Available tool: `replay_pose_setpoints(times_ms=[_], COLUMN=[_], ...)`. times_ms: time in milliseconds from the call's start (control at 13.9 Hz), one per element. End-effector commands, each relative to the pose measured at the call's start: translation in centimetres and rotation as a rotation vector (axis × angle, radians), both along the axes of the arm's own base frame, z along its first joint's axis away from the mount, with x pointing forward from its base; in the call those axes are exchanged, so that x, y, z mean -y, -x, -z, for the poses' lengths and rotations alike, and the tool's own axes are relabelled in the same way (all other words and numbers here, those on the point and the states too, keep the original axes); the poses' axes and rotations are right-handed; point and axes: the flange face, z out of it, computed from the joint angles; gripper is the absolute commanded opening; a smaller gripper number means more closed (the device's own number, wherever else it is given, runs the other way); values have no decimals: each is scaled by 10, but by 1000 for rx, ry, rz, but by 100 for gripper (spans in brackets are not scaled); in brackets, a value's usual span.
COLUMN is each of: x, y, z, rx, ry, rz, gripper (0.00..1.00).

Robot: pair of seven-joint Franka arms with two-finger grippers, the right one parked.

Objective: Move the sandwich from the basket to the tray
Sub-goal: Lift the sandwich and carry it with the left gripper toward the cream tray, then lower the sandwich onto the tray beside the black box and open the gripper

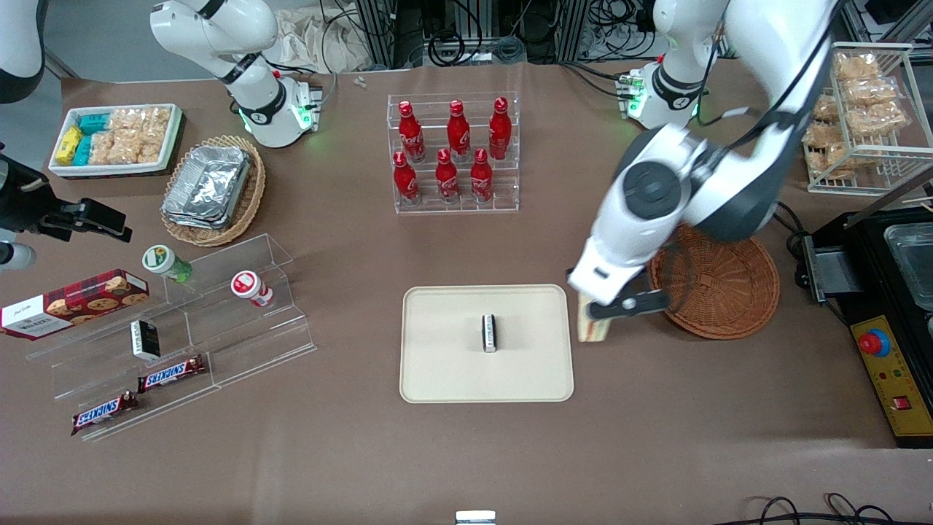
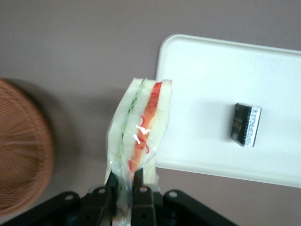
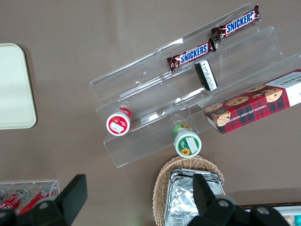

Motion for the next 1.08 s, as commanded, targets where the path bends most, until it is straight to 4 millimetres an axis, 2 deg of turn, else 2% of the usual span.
replay_pose_setpoints(times_ms=[0, 72, 216, 432, 649, 937, 1009], x=[46, 52, 49, 34, 35, 38, 38], y=[-27, -25, -32, -44, -43, -39, -39], z=[37, 44, 57, 69, 90, 107, 112], rx=[21, 25, 35, 50, 39, 28, 22], ry=[11, 2, 25, 26, 38, 51, 53], rz=[-64, -47, -33, 14, 42, 39, 37], gripper=[0, 0, 0, 0, 0, 0, 4])
